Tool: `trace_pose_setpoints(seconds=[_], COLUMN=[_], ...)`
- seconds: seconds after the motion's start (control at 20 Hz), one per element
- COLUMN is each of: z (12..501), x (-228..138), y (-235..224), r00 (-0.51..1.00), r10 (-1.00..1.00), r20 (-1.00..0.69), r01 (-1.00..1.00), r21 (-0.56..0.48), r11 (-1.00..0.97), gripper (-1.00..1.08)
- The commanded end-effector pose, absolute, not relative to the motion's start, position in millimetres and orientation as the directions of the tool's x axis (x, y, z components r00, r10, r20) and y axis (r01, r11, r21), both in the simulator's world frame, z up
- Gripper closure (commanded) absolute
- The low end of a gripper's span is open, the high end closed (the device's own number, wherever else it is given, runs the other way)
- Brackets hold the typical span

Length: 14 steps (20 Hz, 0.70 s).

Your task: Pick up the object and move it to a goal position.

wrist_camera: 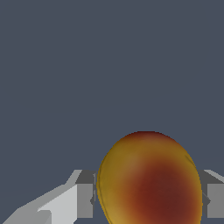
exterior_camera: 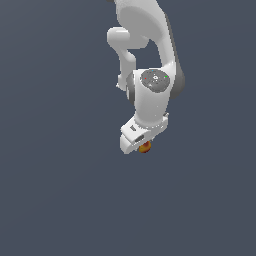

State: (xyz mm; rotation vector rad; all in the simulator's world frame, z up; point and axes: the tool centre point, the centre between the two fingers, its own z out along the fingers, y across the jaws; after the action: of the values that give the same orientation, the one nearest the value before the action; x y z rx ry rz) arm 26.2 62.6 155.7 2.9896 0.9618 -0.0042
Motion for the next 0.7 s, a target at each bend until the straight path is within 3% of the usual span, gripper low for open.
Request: trace_pose_setpoints(seconds=[0.0, 0.65], z=[178, 301], x=[15, -45], y=[62, 62], r00=[0.812, 0.812], r10=[0.583, 0.583], r20=[-0.002, -0.002], r01=[0.583, 0.583], r21=[0.002, 0.001], r11=[-0.812, -0.812], gripper=[1.08, 1.08])
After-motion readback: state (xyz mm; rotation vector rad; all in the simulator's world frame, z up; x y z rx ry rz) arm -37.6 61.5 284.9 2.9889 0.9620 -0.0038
